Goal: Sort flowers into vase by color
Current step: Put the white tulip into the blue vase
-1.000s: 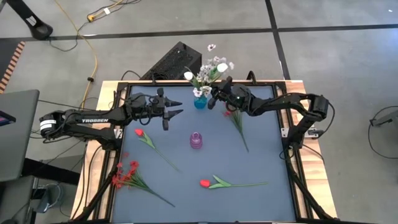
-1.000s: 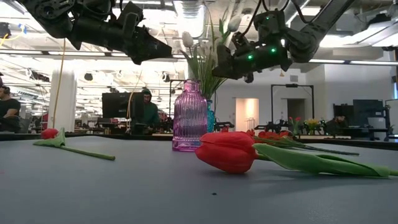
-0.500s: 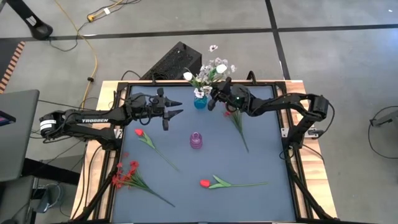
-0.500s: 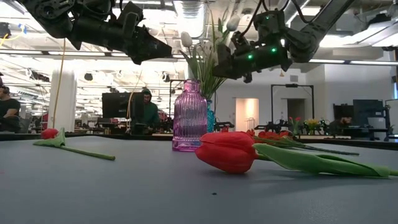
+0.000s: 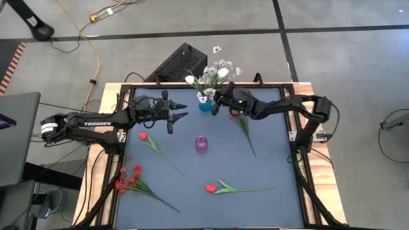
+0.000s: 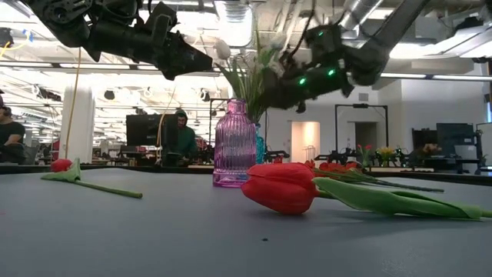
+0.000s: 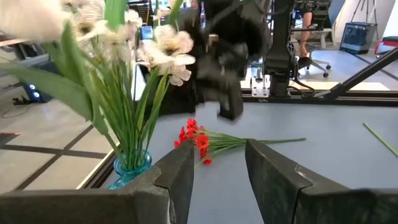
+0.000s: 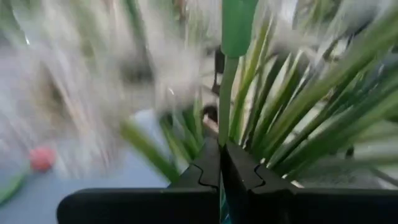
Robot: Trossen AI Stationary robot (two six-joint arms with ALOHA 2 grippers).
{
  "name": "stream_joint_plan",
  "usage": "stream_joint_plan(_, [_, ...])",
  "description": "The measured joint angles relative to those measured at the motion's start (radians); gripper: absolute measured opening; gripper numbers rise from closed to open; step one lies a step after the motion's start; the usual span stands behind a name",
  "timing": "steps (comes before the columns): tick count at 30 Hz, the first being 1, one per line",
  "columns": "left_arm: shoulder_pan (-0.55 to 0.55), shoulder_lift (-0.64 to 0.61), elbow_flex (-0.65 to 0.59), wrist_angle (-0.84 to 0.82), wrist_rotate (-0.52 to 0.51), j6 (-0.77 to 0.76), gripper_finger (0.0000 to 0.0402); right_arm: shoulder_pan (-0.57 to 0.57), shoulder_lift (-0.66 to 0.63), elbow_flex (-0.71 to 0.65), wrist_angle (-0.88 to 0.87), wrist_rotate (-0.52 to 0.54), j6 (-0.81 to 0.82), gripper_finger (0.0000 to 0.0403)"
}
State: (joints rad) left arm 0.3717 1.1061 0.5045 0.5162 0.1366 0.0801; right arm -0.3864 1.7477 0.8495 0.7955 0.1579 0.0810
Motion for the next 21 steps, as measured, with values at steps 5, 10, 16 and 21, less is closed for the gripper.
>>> stream_joint_plan(5, [0.0, 0.0, 0.0, -0.005, 0.017, -0.021, 0.0135, 0.019, 0.071, 0.051, 0.001, 0.002, -0.046, 0.0029])
stream_joint_plan(10, [0.0, 0.0, 0.0, -0.005, 0.018, -0.016, 0.0135, 0.022, 0.069, 0.066, -0.049, 0.006, -0.052, 0.0029])
stream_joint_plan(16, [0.0, 0.0, 0.0, -0.002, 0.012, 0.0, 0.0135, 0.016, 0.056, 0.066, -0.109, 0.023, -0.052, 0.003])
stream_joint_plan(21, [0.0, 0.0, 0.0, -0.002, 0.012, 0.006, 0.0135, 0.013, 0.055, 0.067, -0.123, 0.023, -0.056, 0.0048])
